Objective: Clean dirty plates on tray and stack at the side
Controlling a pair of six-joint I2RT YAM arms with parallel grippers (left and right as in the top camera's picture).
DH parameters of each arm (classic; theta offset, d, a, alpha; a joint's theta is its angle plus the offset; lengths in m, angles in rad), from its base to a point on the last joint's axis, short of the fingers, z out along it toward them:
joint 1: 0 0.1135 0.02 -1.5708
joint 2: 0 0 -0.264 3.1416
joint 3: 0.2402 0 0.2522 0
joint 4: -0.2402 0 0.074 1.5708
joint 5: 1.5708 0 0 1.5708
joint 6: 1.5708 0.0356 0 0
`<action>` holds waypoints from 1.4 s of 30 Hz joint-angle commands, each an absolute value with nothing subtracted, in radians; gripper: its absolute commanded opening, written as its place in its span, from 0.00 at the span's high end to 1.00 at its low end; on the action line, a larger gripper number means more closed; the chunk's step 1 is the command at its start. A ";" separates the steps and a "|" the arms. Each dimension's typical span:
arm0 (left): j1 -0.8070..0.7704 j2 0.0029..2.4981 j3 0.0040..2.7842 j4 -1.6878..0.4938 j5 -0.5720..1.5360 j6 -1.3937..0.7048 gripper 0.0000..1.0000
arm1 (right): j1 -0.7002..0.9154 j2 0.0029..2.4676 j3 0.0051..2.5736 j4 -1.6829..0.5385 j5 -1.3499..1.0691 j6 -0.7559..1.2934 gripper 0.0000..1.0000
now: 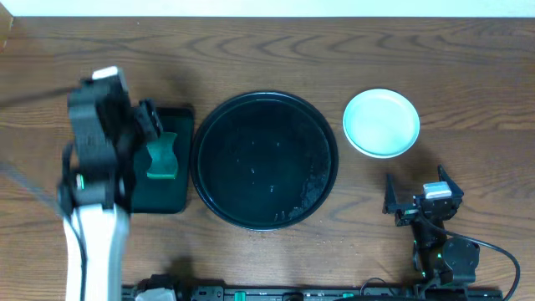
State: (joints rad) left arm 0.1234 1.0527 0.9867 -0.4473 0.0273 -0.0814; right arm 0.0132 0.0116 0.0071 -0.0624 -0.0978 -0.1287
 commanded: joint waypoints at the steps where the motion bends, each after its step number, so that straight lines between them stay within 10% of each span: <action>1: 0.126 0.809 0.714 -0.305 0.045 -0.087 0.27 | 0.008 0.007 0.006 -0.065 -0.107 -0.136 0.01; 20: 0.111 0.014 0.015 0.013 0.008 -0.055 0.27 | 0.008 0.007 0.006 -0.065 -0.107 -0.136 0.01; 42: 0.104 0.005 0.004 -0.073 0.007 -0.053 0.27 | 0.008 0.007 0.006 -0.065 -0.107 -0.136 0.01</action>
